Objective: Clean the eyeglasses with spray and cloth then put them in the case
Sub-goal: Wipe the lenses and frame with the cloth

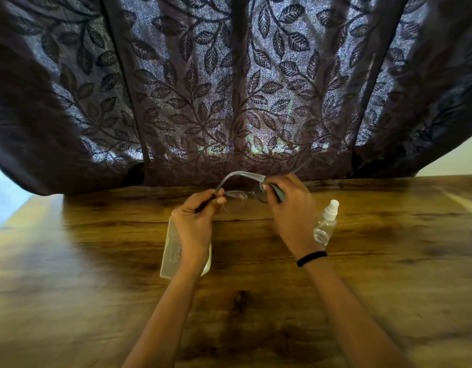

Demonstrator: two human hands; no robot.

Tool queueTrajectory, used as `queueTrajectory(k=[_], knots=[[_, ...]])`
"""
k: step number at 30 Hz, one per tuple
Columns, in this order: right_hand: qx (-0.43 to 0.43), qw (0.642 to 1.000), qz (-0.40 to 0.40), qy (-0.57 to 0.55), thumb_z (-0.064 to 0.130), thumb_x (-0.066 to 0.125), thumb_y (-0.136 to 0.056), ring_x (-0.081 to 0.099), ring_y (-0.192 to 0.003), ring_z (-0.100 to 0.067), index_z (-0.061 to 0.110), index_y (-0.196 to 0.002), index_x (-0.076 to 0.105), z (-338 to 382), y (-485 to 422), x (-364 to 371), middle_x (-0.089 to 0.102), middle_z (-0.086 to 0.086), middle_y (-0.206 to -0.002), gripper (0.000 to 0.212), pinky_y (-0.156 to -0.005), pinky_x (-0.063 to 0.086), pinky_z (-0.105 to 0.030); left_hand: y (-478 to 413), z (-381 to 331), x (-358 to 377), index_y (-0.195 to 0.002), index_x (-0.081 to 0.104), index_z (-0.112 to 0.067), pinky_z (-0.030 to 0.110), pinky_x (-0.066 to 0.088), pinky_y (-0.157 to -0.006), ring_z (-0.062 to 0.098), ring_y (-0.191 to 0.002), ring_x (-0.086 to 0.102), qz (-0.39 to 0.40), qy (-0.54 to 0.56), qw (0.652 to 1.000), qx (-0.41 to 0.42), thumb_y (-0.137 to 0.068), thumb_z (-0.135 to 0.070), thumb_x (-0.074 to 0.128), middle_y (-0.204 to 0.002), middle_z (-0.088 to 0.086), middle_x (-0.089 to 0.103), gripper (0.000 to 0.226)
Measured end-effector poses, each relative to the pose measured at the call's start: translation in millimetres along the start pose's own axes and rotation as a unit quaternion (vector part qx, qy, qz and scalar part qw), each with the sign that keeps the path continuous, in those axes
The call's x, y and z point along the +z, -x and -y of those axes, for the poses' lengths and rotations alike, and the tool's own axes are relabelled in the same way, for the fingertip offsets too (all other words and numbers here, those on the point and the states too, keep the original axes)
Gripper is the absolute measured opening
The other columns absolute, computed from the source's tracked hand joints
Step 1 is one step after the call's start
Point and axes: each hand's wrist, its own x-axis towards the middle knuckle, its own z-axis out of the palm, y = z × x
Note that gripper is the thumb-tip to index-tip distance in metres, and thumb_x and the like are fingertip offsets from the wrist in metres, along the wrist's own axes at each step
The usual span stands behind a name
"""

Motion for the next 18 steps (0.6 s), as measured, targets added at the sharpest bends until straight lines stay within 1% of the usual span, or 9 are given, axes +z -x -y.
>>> queueTrajectory(k=[4, 5, 8, 10, 12, 13, 14, 16, 18], knots=[[-0.009, 0.997, -0.011, 0.071, 0.016, 0.058, -0.087, 0.059, -0.081, -0.03, 0.009, -0.092, 0.067, -6.7, -1.9, -3.1, 0.064, -0.011, -0.09, 0.012, -0.061, 0.044, -0.032, 0.0, -0.5, 0.2, -0.097, 0.065, -0.008, 0.017, 0.054, -0.065, 0.003, -0.069, 0.065, -0.009, 0.007, 1.0, 0.008, -0.073, 0.009, 0.064, -0.081, 0.007, 0.067, 0.029], [-0.011, 0.996, -0.01, 0.084, 0.016, 0.058, -0.087, 0.059, -0.081, -0.031, 0.009, -0.093, 0.067, -7.7, -2.0, -3.9, 0.064, -0.012, -0.09, 0.013, -0.061, 0.044, -0.032, 0.1, -0.1, -0.2, -0.095, 0.066, -0.008, 0.017, 0.054, -0.065, 0.004, -0.07, 0.065, -0.013, 0.01, 1.0, 0.006, -0.073, 0.009, 0.064, -0.079, 0.005, 0.068, 0.028], [-0.021, 0.996, 0.007, 0.091, 0.013, 0.057, -0.087, 0.057, -0.083, -0.032, 0.01, -0.098, 0.067, -10.0, 1.4, -4.6, 0.062, -0.013, -0.091, 0.015, -0.061, 0.045, -0.033, 0.3, 1.2, -0.1, -0.086, 0.068, -0.012, 0.019, 0.055, -0.067, 0.004, -0.07, 0.065, -0.026, 0.014, 1.0, 0.001, -0.073, 0.009, 0.064, -0.068, -0.009, 0.072, 0.025], [-0.015, 0.996, 0.02, 0.082, 0.012, 0.057, -0.087, 0.056, -0.083, -0.029, 0.012, -0.102, 0.067, -13.0, 4.6, -4.8, 0.06, -0.012, -0.09, 0.018, -0.06, 0.04, -0.029, -0.1, 1.3, 0.1, -0.09, 0.067, -0.01, 0.019, 0.056, -0.067, 0.002, -0.068, 0.065, -0.039, 0.013, 0.999, 0.008, -0.073, 0.011, 0.063, -0.066, -0.013, 0.071, 0.027], [-0.009, 0.997, 0.028, 0.067, 0.011, 0.058, -0.086, 0.056, -0.08, -0.027, 0.011, -0.1, 0.069, -16.8, 6.5, -5.1, 0.059, -0.011, -0.088, 0.017, -0.06, 0.034, -0.025, -1.0, 1.1, -0.9, -0.096, 0.066, 0.001, 0.019, 0.056, -0.068, 0.001, -0.069, 0.065, -0.052, 0.02, 0.998, 0.016, -0.073, 0.012, 0.062, -0.069, -0.008, 0.071, 0.025], [-0.006, 0.998, 0.035, 0.052, 0.011, 0.06, -0.086, 0.057, -0.077, -0.026, 0.01, -0.097, 0.07, -17.7, 7.2, -4.8, 0.059, -0.011, -0.087, 0.015, -0.06, 0.033, -0.025, -1.5, 0.7, -1.4, -0.097, 0.065, 0.007, 0.019, 0.056, -0.068, 0.002, -0.069, 0.065, -0.056, 0.024, 0.998, 0.018, -0.074, 0.012, 0.061, -0.072, -0.005, 0.07, 0.024], [-0.005, 0.999, 0.045, 0.028, 0.01, 0.061, -0.085, 0.057, -0.075, -0.023, 0.009, -0.095, 0.07, -17.7, 8.1, -4.1, 0.06, -0.011, -0.086, 0.014, -0.06, 0.035, -0.024, -2.2, -0.1, -1.4, -0.099, 0.064, 0.008, 0.019, 0.056, -0.066, 0.002, -0.07, 0.065, -0.056, 0.028, 0.998, 0.019, -0.075, 0.012, 0.061, -0.072, -0.004, 0.07, 0.025], [0.005, 0.998, 0.054, -0.031, 0.008, 0.063, -0.083, 0.056, -0.071, -0.016, 0.008, -0.093, 0.071, -15.7, 10.6, -1.0, 0.062, -0.01, -0.086, 0.012, -0.061, 0.038, -0.015, -4.2, -1.7, 0.2, -0.1, 0.063, 0.001, 0.017, 0.055, -0.065, 0.003, -0.07, 0.066, -0.047, 0.028, 0.998, 0.027, -0.075, 0.012, 0.061, -0.068, -0.01, 0.071, 0.028], [0.03, 0.997, 0.044, -0.063, 0.008, 0.063, -0.083, 0.054, -0.071, -0.009, 0.009, -0.093, 0.07, -14.1, 13.3, 2.2, 0.064, -0.009, -0.089, 0.012, -0.063, 0.039, -0.006, -5.6, -3.1, 3.5, -0.098, 0.064, -0.004, 0.018, 0.055, -0.065, 0.004, -0.068, 0.065, -0.036, 0.014, 0.998, 0.039, -0.074, 0.013, 0.062, -0.065, -0.013, 0.07, 0.03]])
